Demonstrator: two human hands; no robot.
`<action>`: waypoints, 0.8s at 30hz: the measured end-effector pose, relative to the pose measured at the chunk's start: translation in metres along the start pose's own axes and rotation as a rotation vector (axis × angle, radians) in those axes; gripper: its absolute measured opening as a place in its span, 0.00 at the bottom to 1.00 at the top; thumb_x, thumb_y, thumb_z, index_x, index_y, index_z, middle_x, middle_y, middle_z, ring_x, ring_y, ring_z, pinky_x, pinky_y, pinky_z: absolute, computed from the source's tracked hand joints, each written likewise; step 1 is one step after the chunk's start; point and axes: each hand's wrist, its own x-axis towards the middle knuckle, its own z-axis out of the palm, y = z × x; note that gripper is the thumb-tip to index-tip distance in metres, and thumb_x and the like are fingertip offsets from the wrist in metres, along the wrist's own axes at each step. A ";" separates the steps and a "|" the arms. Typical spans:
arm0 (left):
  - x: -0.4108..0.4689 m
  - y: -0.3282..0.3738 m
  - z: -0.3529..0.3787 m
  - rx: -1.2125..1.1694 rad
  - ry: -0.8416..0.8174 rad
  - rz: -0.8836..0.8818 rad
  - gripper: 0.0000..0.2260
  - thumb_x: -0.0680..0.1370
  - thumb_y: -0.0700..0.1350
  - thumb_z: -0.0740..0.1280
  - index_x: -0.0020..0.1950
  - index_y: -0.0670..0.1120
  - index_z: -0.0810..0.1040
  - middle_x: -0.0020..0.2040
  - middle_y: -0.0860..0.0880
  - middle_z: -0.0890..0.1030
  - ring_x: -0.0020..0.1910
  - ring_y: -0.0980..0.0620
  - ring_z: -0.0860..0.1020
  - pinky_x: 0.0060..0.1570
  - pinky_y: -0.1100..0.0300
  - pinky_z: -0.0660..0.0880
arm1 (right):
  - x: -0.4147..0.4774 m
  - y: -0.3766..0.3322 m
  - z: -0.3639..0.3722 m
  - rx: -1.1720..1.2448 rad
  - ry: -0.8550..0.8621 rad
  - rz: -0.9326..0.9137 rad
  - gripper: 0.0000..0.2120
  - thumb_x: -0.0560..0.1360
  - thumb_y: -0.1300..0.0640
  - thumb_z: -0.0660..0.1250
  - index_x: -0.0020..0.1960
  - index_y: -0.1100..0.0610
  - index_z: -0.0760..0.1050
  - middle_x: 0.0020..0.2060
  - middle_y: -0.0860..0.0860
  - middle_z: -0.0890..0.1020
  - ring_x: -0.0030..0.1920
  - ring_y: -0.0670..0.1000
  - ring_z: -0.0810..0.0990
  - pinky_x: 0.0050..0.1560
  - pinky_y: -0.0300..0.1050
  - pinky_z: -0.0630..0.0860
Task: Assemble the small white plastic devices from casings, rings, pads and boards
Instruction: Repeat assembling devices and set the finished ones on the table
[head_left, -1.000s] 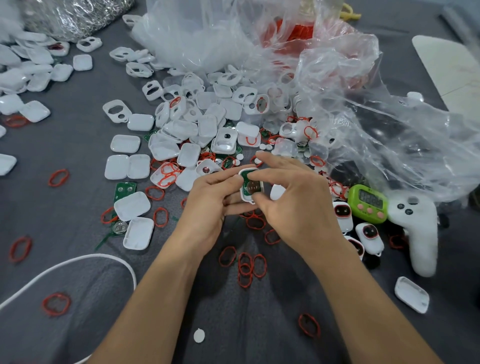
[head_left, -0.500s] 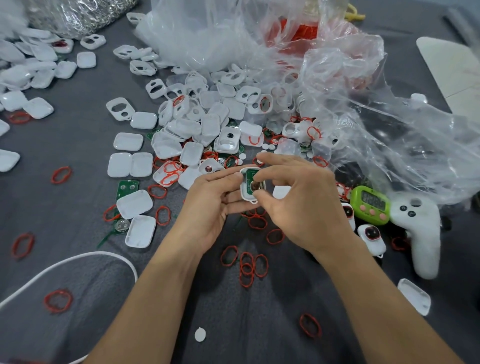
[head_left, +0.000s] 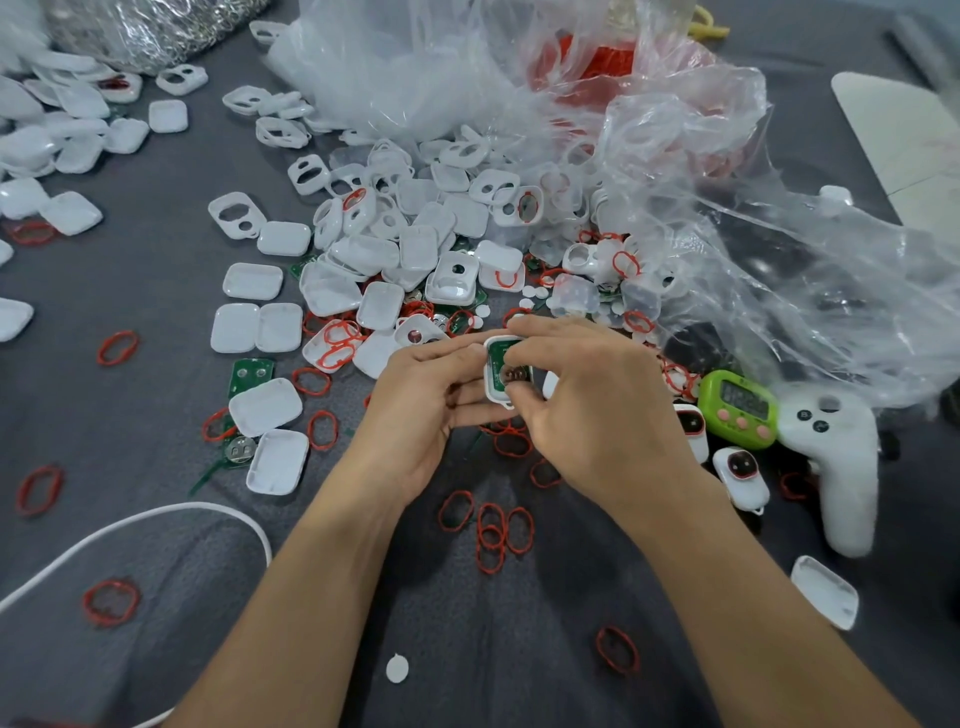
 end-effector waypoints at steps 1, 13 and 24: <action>0.000 0.000 0.000 0.006 0.002 -0.001 0.14 0.83 0.36 0.62 0.52 0.44 0.88 0.48 0.40 0.87 0.44 0.46 0.87 0.40 0.55 0.84 | 0.000 0.000 0.000 -0.001 0.008 -0.006 0.10 0.64 0.64 0.81 0.43 0.55 0.86 0.53 0.50 0.88 0.54 0.52 0.86 0.57 0.44 0.77; -0.001 0.000 0.000 0.020 -0.018 0.003 0.13 0.83 0.37 0.62 0.53 0.44 0.87 0.47 0.41 0.87 0.43 0.48 0.87 0.40 0.55 0.84 | -0.005 0.004 0.002 0.062 0.098 -0.031 0.06 0.66 0.63 0.78 0.41 0.56 0.85 0.48 0.48 0.88 0.51 0.51 0.85 0.54 0.44 0.76; 0.000 0.000 0.000 0.020 -0.038 0.007 0.14 0.83 0.38 0.63 0.51 0.46 0.89 0.47 0.42 0.87 0.43 0.49 0.87 0.40 0.56 0.83 | -0.007 0.002 0.001 0.097 0.073 0.051 0.09 0.66 0.63 0.79 0.46 0.55 0.87 0.51 0.49 0.88 0.53 0.50 0.86 0.57 0.44 0.78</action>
